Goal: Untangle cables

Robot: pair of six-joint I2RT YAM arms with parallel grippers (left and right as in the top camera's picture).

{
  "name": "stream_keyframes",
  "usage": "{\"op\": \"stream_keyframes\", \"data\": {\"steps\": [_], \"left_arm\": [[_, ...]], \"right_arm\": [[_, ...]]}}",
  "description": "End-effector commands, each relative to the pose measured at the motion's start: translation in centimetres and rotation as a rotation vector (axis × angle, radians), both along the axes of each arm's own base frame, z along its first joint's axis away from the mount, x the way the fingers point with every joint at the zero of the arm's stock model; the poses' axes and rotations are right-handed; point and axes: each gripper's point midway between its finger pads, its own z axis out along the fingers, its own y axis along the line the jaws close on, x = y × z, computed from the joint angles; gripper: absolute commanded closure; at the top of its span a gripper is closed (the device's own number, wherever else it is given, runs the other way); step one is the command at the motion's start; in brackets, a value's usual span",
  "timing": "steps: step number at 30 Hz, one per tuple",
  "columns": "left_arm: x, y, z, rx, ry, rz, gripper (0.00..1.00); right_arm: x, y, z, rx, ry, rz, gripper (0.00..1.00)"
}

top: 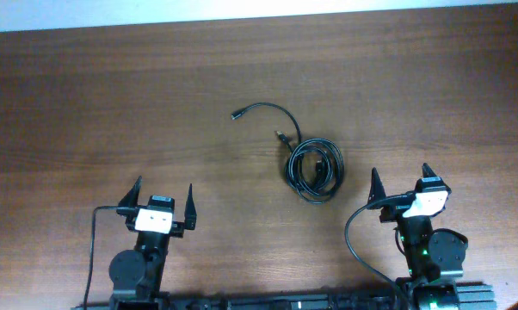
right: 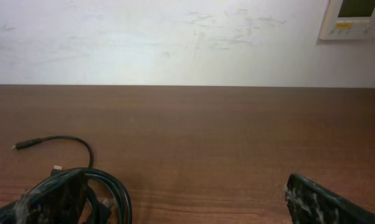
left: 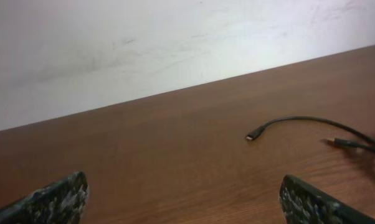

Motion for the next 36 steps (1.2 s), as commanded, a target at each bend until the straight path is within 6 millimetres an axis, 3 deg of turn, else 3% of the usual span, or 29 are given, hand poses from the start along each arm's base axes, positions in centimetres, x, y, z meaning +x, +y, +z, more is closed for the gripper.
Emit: {"op": "stream_keyframes", "data": {"steps": [1, 11, 16, 21, 24, 29, 33, 36], "left_arm": [[0.0, 0.1, 0.2, -0.077, 0.005, 0.006, 0.01], [-0.5, 0.5, 2.1, -0.107, 0.118, 0.038, 0.01], [1.5, 0.3, 2.8, -0.096, 0.249, 0.045, 0.01], [4.7, -0.5, 3.7, -0.093, 0.411, 0.016, 0.01], [5.9, -0.7, 2.6, -0.082, 0.599, 0.024, 0.01], [5.6, -0.6, 0.2, -0.062, 0.896, 0.042, 0.01], [5.7, -4.0, 1.1, -0.161, 0.888, -0.142, 0.01], [8.2, -4.6, 3.1, -0.231, 0.774, -0.150, 0.01]], "right_arm": [[0.0, -0.1, -0.2, 0.001, 0.005, -0.002, 0.02], [0.0, -0.1, -0.8, 0.049, 0.136, -0.012, 0.02], [1.5, -0.2, -0.2, 0.052, 0.260, -0.014, 0.02], [4.0, 0.3, 0.8, 0.065, 0.438, 0.014, 0.02], [5.0, 0.3, 0.7, 0.070, 0.585, 0.011, 0.02], [5.8, 0.3, -0.7, 0.079, 0.838, 0.004, 0.02], [6.2, 0.3, -1.0, 0.080, 0.880, 0.003, 0.02], [6.3, 0.4, -0.9, 0.083, 0.874, 0.008, 0.02]]}}
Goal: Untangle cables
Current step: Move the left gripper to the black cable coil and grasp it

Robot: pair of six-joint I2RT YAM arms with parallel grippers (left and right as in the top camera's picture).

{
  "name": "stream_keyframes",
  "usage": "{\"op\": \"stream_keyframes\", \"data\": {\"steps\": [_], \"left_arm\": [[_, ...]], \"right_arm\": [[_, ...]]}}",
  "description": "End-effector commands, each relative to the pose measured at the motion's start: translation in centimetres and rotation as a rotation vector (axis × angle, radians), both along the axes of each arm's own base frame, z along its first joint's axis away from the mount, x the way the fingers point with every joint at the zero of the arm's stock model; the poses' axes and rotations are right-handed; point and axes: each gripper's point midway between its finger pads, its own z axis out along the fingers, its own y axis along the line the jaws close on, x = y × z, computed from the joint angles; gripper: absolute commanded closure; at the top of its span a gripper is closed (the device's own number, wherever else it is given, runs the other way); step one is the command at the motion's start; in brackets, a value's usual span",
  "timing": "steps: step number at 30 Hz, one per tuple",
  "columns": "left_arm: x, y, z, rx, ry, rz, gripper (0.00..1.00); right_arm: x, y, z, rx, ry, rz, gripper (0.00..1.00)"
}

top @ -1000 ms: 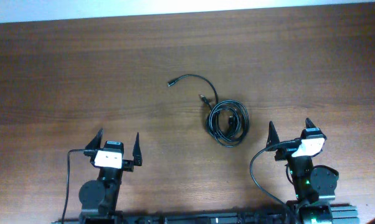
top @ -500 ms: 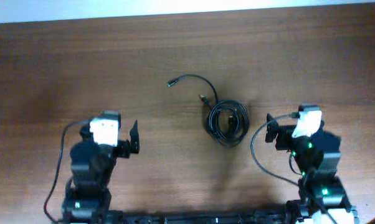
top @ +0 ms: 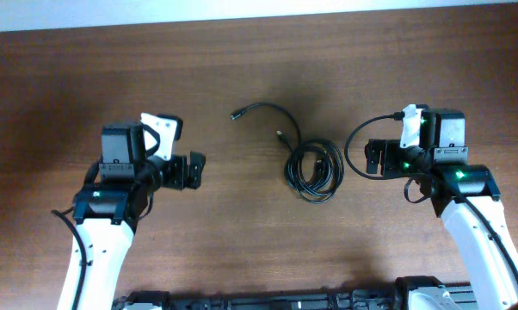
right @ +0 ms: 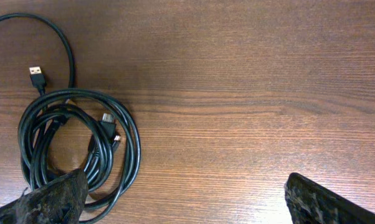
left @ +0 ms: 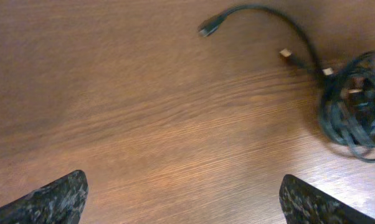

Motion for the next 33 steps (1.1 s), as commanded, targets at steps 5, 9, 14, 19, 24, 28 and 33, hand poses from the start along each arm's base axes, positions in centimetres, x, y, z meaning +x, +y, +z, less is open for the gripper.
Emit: {"op": "stream_keyframes", "data": {"steps": [5, 9, 14, 19, 24, 28, 33], "left_arm": [[5.8, -3.1, 2.8, -0.097, -0.155, 0.003, 0.01], [8.9, -7.2, 1.7, -0.037, -0.101, -0.086, 0.01], [11.7, -15.2, -2.1, 0.068, -0.093, -0.287, 0.00], [8.2, -23.8, -9.1, -0.051, 0.033, -0.533, 0.21], [5.2, -26.6, -13.2, -0.032, 0.126, -0.616, 0.28], [4.3, -27.2, -14.4, -0.022, 0.152, -0.635, 0.58], [5.4, -27.4, -11.8, -0.077, 0.110, -0.609, 0.93]], "right_arm": [[0.7, 1.2, 1.3, 0.067, -0.035, 0.037, 0.02], [0.7, 1.2, 1.3, 0.067, -0.033, 0.036, 0.02], [0.6, 1.2, 1.2, 0.067, -0.030, 0.035, 0.01], [0.4, 1.2, 1.0, 0.067, -0.018, 0.035, 0.01], [0.4, 1.2, 1.0, 0.067, -0.018, 0.035, 0.01], [0.4, 1.2, 1.0, 0.067, -0.017, 0.035, 0.00], [0.4, 1.2, 1.0, 0.068, -0.017, 0.036, 0.00]]}}
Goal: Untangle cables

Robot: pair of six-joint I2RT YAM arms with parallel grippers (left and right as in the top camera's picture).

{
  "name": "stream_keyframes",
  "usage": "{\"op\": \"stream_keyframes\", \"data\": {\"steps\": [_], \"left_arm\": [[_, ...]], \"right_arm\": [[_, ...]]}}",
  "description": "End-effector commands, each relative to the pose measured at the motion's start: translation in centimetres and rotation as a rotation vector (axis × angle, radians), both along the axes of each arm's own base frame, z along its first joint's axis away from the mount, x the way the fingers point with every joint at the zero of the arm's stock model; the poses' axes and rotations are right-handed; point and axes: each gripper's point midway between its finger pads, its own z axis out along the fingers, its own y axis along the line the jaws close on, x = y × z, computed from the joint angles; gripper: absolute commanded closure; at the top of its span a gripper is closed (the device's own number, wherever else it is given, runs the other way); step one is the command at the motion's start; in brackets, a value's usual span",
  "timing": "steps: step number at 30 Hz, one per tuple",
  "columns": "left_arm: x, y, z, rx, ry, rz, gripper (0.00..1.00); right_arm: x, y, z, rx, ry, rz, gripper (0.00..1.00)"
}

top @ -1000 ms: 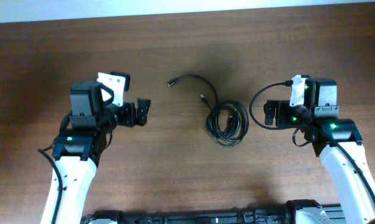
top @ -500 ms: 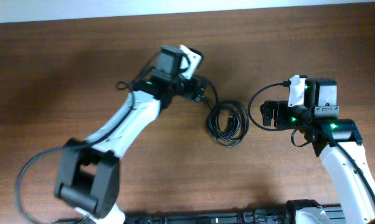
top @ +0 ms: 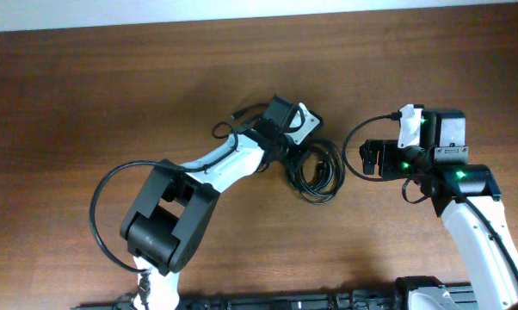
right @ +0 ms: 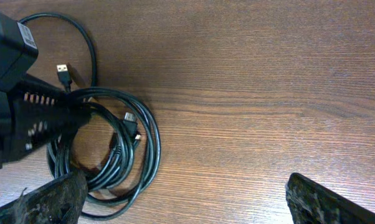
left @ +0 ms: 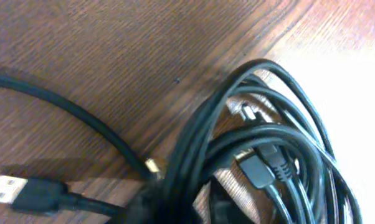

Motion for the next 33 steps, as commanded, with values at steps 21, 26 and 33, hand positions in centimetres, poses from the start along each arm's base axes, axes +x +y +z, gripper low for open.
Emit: {"op": "stream_keyframes", "data": {"steps": [21, 26, 33], "left_arm": [[1.2, 1.3, 10.9, -0.464, 0.225, 0.027, 1.00], [2.8, 5.0, 7.6, -0.283, 0.219, 0.209, 1.00], [2.5, 8.1, 5.7, -0.180, 0.272, 0.286, 1.00]], "right_arm": [[0.9, 7.1, -4.4, 0.407, 0.200, 0.206, 0.74], [-0.1, 0.3, -7.8, 0.087, 0.317, -0.124, 0.96], [2.6, -2.7, -7.0, 0.039, 0.204, -0.365, 0.96]]}}
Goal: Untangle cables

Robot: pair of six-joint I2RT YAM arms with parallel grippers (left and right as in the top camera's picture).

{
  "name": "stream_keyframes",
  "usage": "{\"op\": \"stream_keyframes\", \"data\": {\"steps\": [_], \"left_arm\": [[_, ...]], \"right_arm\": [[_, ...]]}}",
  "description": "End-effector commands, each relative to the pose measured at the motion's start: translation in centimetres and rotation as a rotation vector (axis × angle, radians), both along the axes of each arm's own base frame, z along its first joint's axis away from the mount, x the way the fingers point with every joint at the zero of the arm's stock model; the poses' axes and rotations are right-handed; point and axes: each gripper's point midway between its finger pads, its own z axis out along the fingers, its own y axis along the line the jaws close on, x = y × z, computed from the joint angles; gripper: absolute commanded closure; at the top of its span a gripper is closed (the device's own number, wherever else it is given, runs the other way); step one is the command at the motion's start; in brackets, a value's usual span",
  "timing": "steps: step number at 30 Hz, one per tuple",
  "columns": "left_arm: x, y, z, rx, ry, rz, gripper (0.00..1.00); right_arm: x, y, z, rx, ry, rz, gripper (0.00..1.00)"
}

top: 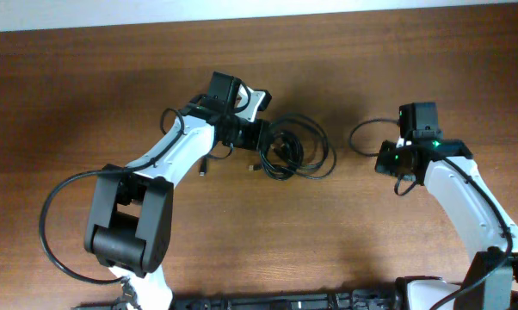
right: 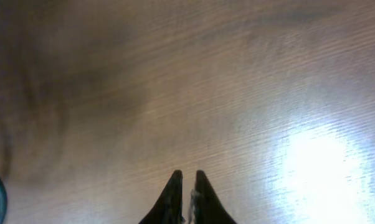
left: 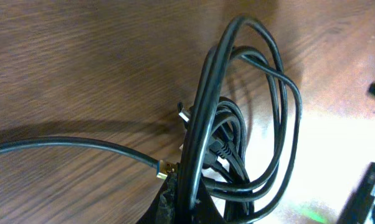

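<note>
The black cable coil (top: pixel 298 151) lies mid-table, several loops tangled with small plugs among them. My left gripper (top: pixel 261 142) is shut on the coil's left rim. In the left wrist view the loops (left: pixel 237 124) rise on edge from between the fingers (left: pixel 175 208). A loose strand ends in a gold-tipped plug (left: pixel 164 167) beside them. Another loose end (top: pixel 203 168) trails left of the arm. My right gripper (top: pixel 386 162) is right of the coil, apart from it. Its fingertips (right: pixel 176 180) are shut over bare wood.
The brown wooden table (top: pixel 87 77) runs to a pale wall along its far edge. The right arm's own black lead loops (top: pixel 362 138) between the right gripper and the coil. Both arm bases stand at the near edge.
The left gripper has shut on the coil's rim and the coil now sits further up and left, tipped on edge. The right gripper, open before, is shut over bare wood.
Both arms first stood parked at the near edge, grippers open, the coil flat mid-table. Then both were out over the table on either side of it. Then the left gripper was at the coil's left rim; now it grips the coil, which has shifted.
</note>
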Motion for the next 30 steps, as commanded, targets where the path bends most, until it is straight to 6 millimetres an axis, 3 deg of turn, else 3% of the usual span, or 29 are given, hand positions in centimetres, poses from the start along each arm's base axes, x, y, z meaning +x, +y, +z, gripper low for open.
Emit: {"op": "stream_keyframes", "data": {"steps": [1, 2, 4, 10, 15, 18, 20, 21, 23, 25, 26, 28, 29, 30], "left_arm": [[0.3, -0.4, 1.9, -0.018, -0.043, -0.015, 1.00], [0.2, -0.6, 2.0, -0.031, -0.040, -0.022, 1.00], [-0.2, -1.4, 2.8, -0.097, -0.029, -0.053, 1.00], [-0.7, -4.4, 7.5, -0.344, -0.093, -0.183, 1.00], [-1.3, -4.8, 8.6, -0.369, -0.101, -0.203, 1.00], [-2.3, -5.5, 9.3, -0.415, -0.081, -0.244, 1.00], [-2.3, -5.5, 9.5, -0.421, -0.082, -0.247, 1.00], [-2.4, -5.5, 9.7, -0.422, -0.087, -0.248, 1.00], [-2.1, -5.4, 9.7, -0.409, -0.103, -0.240, 1.00], [-0.4, -4.0, 7.6, -0.259, -0.135, -0.142, 1.00], [0.6, -2.8, 6.1, -0.155, -0.149, -0.079, 1.00], [1.7, 0.6, 3.4, 0.064, -0.151, 0.037, 1.00], [1.6, 1.6, 2.8, 0.117, -0.146, 0.040, 1.00], [1.5, 2.0, 2.7, 0.125, -0.142, 0.033, 1.00]], "right_arm": [[2.8, 4.9, 1.7, 0.254, -0.121, 0.140, 0.89], [2.8, 7.4, 2.5, 0.371, -0.148, 0.254, 0.75], [2.1, 10.0, 3.5, 0.519, -0.150, 0.334, 0.69], [1.0, 10.0, 2.9, 0.527, -0.098, 0.315, 0.68], [1.9, 11.0, 4.1, 0.591, -0.154, 0.343, 0.65], [2.2, 10.9, 4.1, 0.607, -0.147, 0.275, 0.65], [2.2, 10.9, 4.0, 0.609, -0.143, 0.271, 0.66], [2.2, 10.9, 3.9, 0.610, -0.140, 0.270, 0.71], [2.1, 10.9, 3.3, 0.613, -0.117, 0.263, 0.96], [1.8, 9.7, 1.8, 0.548, -0.073, 0.221, 0.96], [1.5, 8.2, 0.5, 0.456, -0.035, 0.176, 0.96], [0.0, 2.2, -2.1, 0.124, 0.073, 0.044, 0.96], [-0.6, -0.8, -2.3, -0.037, 0.101, -0.026, 0.96], [-0.6, -2.0, -2.1, -0.104, 0.098, -0.046, 0.96]]}}
